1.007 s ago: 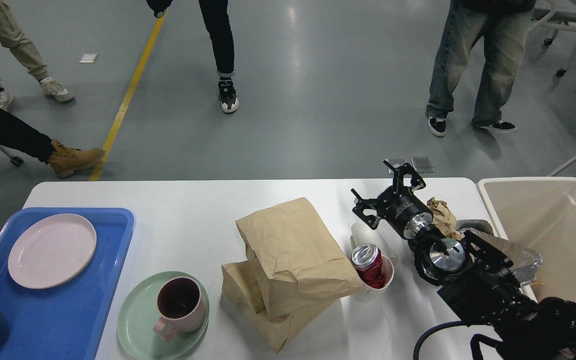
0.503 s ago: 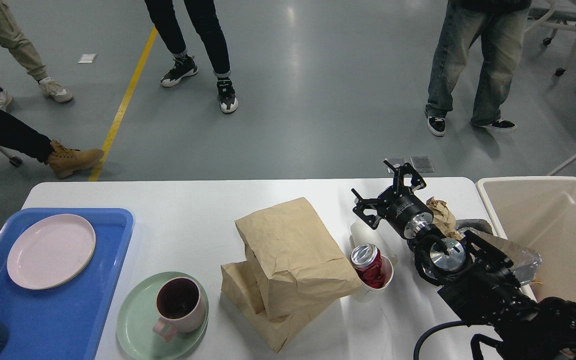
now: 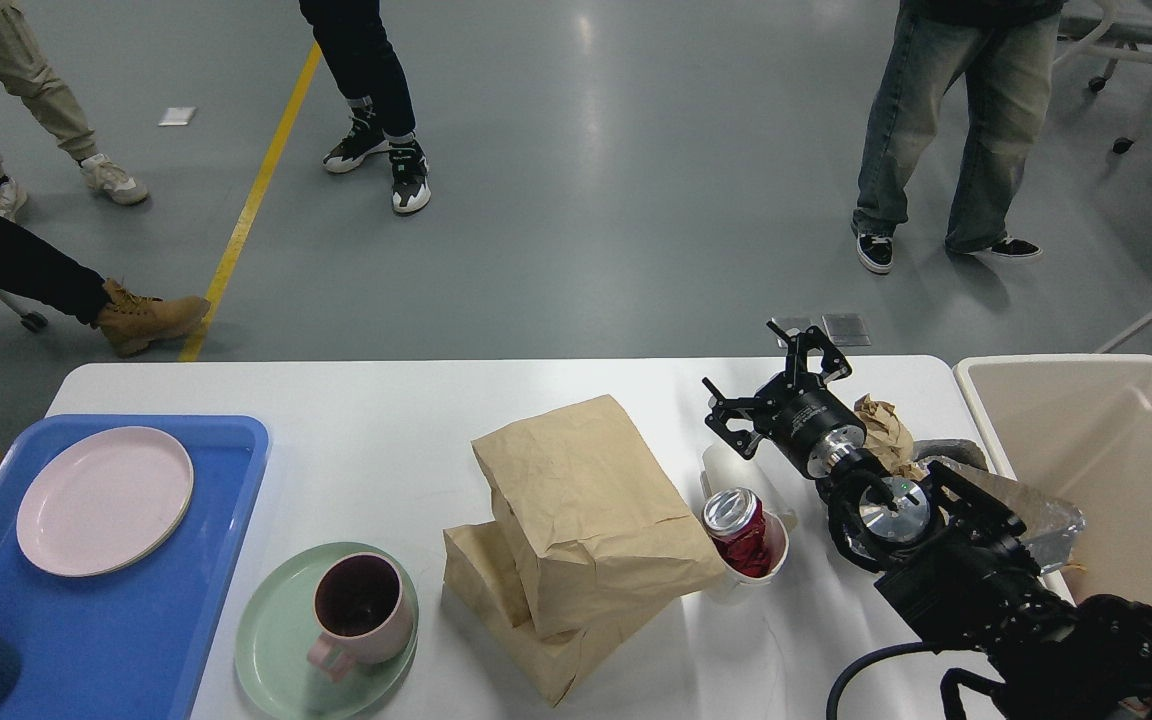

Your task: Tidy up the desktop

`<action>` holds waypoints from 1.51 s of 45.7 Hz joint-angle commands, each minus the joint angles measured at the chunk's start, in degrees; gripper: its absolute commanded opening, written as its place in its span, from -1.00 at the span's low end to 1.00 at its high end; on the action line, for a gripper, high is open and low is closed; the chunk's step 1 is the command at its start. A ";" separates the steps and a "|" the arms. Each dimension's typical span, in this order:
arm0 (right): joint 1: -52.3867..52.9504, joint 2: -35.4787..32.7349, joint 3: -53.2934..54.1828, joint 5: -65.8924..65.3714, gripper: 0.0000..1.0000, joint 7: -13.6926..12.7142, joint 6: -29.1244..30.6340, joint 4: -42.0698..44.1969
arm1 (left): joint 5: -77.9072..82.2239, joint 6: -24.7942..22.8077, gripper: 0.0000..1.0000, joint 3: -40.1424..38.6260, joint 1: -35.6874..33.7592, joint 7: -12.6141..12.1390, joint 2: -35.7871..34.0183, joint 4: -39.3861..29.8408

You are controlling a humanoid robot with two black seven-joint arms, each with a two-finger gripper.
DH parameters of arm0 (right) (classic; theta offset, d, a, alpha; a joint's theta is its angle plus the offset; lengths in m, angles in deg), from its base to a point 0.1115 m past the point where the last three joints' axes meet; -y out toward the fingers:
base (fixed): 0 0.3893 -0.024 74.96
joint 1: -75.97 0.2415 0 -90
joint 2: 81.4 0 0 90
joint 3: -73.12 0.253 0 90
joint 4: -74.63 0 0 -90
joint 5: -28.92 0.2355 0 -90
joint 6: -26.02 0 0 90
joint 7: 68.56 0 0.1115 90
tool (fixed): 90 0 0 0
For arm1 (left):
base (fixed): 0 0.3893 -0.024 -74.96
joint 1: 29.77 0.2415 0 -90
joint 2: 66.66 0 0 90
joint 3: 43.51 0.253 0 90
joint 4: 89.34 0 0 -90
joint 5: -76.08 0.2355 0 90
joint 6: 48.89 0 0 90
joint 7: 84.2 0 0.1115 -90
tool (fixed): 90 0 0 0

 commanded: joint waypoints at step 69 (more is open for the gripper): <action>0.00 -0.08 -0.08 0.00 1.00 0.00 0.00 0.00 | -15.89 0.04 0.79 49.22 -72.32 15.93 33.44 -48.65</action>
